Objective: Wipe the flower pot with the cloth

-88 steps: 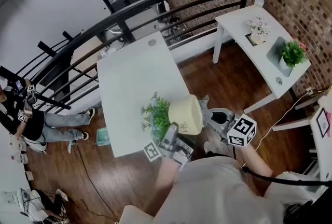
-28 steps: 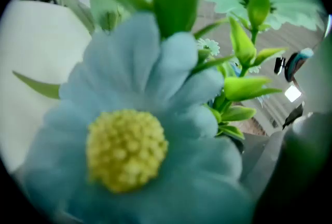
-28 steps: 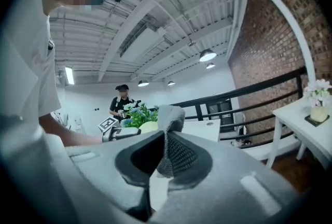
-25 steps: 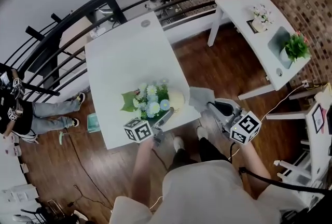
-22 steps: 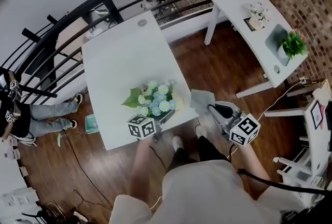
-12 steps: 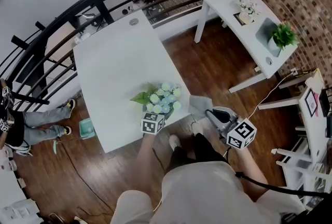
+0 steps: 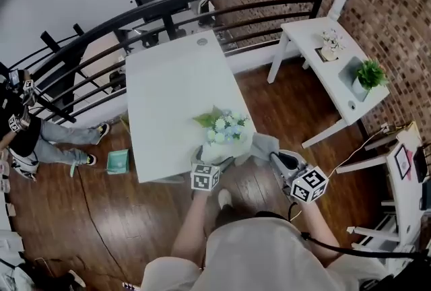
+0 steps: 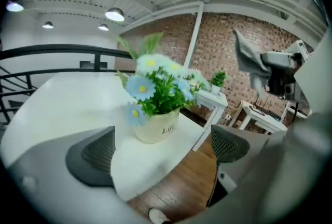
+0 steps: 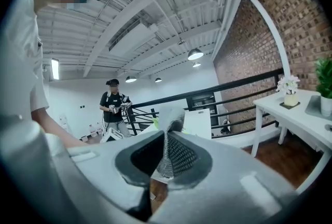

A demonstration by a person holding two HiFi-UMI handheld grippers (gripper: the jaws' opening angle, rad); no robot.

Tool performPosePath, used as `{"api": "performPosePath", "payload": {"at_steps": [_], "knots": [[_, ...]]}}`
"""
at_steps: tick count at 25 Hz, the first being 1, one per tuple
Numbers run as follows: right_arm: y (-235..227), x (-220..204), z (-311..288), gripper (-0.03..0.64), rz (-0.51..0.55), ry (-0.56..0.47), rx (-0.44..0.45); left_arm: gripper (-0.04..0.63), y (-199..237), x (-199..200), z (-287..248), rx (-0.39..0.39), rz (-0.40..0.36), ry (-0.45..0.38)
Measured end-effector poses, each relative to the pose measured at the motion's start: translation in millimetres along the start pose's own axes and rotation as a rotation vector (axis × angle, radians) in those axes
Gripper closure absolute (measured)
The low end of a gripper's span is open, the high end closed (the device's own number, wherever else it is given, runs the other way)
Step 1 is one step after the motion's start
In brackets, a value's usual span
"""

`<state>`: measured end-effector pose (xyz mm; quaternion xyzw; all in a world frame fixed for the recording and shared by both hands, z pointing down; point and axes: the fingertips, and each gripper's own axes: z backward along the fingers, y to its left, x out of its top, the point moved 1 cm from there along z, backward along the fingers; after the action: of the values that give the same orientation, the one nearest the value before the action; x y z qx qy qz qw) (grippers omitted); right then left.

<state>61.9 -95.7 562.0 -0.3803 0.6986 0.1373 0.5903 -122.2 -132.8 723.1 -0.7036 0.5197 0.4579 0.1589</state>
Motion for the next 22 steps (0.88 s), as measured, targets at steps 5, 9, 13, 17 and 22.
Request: {"api": "performPosePath", "payload": {"at_steps": [5,9,13,17,22], "knots": [[18,11,43,0.611,0.046,-0.111,0.034,0.003,-43,31,91,0.147,0.026,-0.228],[34,-11,122,0.611,0.1,-0.121,0.052,0.005,-122,37,150,0.225,-0.011,-0.343],[34,-37,199,0.611,0.243,-0.036,-0.037,0.011,-218,38,193,0.239,-0.018,-0.436],[66,-38,253,0.611,0.153,-0.09,0.029,0.028,-284,26,244,0.286,-0.016,-0.48],[86,-21,287,0.611,0.181,-0.154,0.045,0.029,-322,7,260,0.27,0.025,-0.496]]}}
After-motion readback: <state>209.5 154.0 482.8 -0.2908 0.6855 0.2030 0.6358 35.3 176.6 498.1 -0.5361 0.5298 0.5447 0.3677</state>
